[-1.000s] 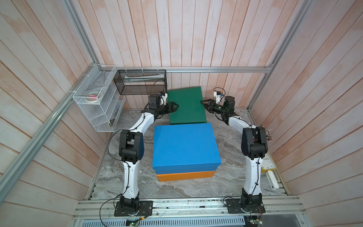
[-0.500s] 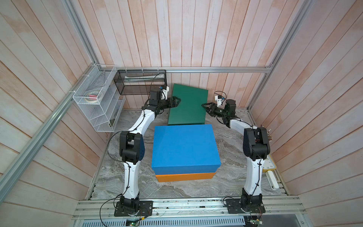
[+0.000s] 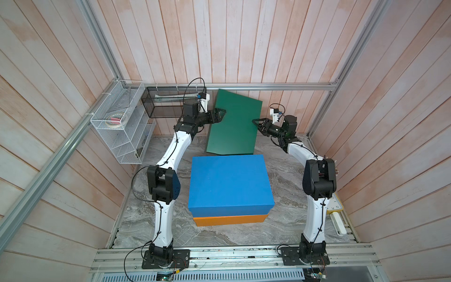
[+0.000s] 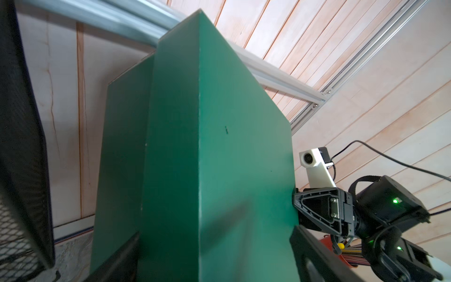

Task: Stack the shoeboxes
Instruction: Pick up the shoebox from the center of the board.

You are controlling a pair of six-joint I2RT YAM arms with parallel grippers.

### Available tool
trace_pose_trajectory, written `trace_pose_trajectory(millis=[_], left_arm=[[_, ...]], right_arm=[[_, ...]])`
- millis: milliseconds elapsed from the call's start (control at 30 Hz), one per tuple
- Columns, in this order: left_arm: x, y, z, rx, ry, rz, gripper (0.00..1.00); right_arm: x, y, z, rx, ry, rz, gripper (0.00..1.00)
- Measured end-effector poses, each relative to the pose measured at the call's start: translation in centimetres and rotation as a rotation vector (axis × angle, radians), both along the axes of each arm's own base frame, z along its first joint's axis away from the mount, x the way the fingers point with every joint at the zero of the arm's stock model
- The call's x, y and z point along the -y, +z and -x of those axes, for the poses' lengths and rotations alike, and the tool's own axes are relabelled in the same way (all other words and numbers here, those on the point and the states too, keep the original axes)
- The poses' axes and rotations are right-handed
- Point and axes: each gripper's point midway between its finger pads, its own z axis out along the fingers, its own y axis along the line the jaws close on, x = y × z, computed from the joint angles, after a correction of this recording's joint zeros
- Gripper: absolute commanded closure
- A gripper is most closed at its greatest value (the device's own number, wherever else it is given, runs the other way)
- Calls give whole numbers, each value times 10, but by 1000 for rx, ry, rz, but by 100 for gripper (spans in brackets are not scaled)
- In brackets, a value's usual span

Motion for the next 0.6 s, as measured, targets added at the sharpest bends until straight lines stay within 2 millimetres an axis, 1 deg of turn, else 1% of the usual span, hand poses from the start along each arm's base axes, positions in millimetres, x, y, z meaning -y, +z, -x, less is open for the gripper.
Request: trace_pose_trajectory(millis=[167, 333, 467, 533, 600], left_arm=[[0, 28, 3, 38, 3, 32, 7], [-1, 45, 7, 32, 5, 62, 7], [-2, 60, 10, 38, 9, 92, 8], [-2, 66, 11, 42, 9, 105, 8], [-2, 68, 12, 36, 11, 116, 8]], right_arm=[[2, 31, -3, 30, -4, -7, 42], [5, 58, -5, 39, -15, -7, 42], [6, 84, -3, 51, -18, -4, 43], [6, 95, -2, 57, -21, -2, 43], [7, 103, -1, 55, -25, -1, 43]])
